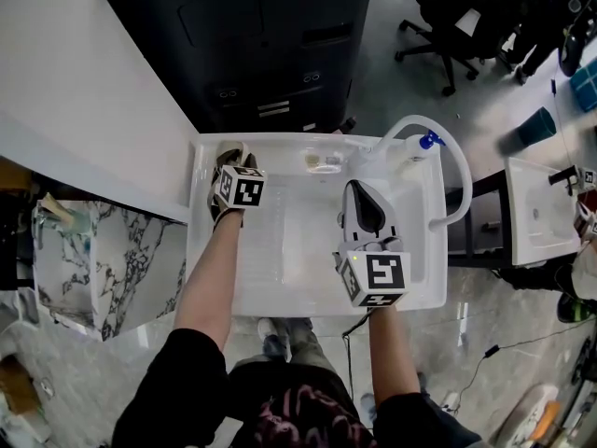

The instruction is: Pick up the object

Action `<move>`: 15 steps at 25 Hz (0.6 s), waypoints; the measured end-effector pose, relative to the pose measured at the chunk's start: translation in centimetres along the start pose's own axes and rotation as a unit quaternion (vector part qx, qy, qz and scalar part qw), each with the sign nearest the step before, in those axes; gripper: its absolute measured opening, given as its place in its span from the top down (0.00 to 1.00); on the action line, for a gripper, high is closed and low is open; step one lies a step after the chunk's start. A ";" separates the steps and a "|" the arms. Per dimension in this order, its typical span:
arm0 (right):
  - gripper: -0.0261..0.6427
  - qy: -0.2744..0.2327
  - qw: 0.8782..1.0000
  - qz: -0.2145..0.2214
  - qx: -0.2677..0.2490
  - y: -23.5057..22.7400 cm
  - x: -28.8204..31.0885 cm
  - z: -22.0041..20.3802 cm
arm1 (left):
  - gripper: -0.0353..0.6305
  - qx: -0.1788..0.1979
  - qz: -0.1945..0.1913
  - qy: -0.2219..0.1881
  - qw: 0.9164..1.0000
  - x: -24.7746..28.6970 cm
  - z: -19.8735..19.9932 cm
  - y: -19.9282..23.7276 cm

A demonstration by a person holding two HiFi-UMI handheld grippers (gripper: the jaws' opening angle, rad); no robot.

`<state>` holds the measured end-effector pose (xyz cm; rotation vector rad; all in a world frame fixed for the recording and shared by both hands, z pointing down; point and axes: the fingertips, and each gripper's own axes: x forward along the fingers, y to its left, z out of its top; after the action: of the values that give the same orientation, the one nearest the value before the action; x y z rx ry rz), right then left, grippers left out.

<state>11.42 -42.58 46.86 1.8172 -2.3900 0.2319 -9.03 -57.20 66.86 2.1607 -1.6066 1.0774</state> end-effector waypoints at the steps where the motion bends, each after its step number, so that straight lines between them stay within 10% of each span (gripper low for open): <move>1: 0.94 -0.001 1.000 0.000 0.000 0.1 -0.1 0.1 | 0.78 0.009 0.003 -0.006 1.000 -0.4 0.2 0.0; 15: 0.94 -0.026 1.000 0.005 0.006 1.6 -2.7 2.8 | 0.85 0.002 -0.017 -0.094 0.995 -10.4 2.5 -1.2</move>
<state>10.58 -40.19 43.57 1.8400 -2.4369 0.2043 -8.15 -50.68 58.37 2.3444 -1.6376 0.8907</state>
